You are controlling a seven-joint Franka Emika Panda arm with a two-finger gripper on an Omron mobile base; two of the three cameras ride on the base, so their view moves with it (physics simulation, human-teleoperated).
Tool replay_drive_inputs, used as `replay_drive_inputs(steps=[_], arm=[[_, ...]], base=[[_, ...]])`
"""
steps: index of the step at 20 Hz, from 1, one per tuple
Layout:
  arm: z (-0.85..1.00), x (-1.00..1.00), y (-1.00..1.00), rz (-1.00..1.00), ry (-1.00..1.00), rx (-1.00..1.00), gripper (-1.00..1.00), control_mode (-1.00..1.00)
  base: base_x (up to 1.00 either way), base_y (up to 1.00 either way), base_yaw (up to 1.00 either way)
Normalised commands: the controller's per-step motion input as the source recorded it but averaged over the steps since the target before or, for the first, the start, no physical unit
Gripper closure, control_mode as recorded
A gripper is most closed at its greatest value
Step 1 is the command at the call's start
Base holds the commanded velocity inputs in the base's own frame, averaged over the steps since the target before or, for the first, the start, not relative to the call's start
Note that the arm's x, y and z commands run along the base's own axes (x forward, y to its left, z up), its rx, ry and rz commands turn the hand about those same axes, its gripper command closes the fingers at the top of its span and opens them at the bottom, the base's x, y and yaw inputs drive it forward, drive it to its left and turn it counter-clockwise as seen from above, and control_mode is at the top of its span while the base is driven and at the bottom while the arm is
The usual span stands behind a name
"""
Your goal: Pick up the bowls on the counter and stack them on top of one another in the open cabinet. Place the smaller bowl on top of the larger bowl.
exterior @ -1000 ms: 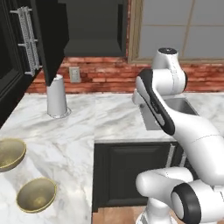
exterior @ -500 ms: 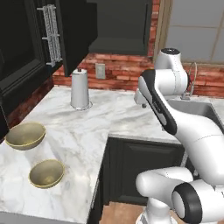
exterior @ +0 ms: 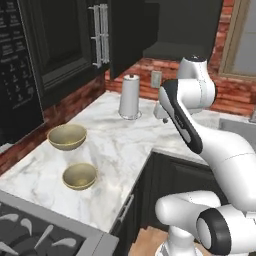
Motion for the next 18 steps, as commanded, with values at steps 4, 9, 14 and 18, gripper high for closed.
replay_drive_inputs(steps=[4,9,14,18], arm=[[0.0,0.0,0.0,0.0,0.0,0.0,-1.0,1.0],[0.0,0.0,0.0,0.0,0.0,0.0,-1.0,1.0],[0.0,0.0,0.0,0.0,0.0,0.0,-1.0,1.0],[0.0,0.0,0.0,0.0,0.0,0.0,-1.0,1.0]], base=[[0.0,0.02,0.43],[0.05,-0.08,0.43],[0.23,-0.36,0.45],[0.24,-0.37,0.47]])
